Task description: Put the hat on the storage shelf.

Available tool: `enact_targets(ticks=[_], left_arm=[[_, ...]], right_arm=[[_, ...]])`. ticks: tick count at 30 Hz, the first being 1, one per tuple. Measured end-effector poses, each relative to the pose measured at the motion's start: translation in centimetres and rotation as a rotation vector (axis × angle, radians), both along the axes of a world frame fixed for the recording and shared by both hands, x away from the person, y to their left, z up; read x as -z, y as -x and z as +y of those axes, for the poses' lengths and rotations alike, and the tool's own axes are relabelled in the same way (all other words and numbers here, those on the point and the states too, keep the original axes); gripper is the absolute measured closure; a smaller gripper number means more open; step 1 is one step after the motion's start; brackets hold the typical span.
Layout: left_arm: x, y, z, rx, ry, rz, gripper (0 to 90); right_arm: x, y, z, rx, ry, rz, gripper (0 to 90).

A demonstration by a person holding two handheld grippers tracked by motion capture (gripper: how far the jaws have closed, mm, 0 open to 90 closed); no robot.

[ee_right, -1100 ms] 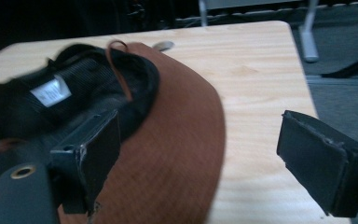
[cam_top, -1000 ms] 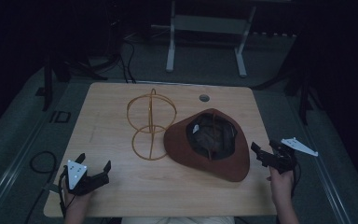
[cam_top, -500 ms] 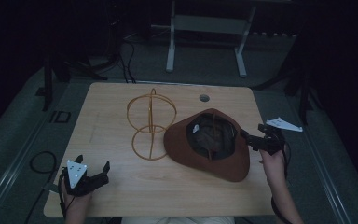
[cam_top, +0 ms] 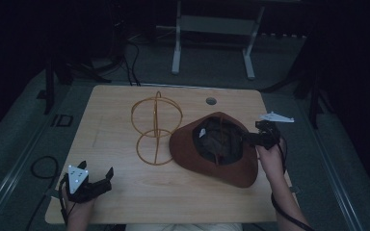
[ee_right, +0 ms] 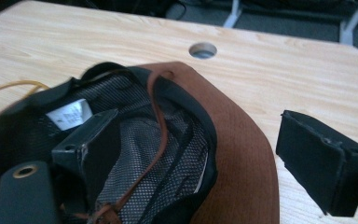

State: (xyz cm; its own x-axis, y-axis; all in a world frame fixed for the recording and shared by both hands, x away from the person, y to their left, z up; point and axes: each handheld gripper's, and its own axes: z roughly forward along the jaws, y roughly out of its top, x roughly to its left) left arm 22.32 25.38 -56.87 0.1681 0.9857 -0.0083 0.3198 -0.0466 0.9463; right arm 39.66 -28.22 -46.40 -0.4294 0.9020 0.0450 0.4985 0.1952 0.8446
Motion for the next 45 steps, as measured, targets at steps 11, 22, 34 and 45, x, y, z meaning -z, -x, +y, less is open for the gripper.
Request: enact_targets(ticks=[11,22,34,45], left_arm=[[0.2,-0.2,-0.1,0.014,-0.006,0.017,4.2],[0.2,-0.2,-0.2,0.020,-0.006,0.024,4.3],[0.3,-0.3,0.0,0.018,0.013,0.026,5.0],[0.3,-0.2,-0.1,0.028,0.014,0.026,5.6]], right_arm=[[2.3,-2.5,1.7,0.015,0.055,0.089,13.5],[5.4,-4.6,2.9,0.018,0.126,0.185,12.1],[7.3,-4.7,3.9,0.073,0.333,0.151,54.0],[7.6,-4.6,2.6,0.146,0.296,0.121,82.7]])
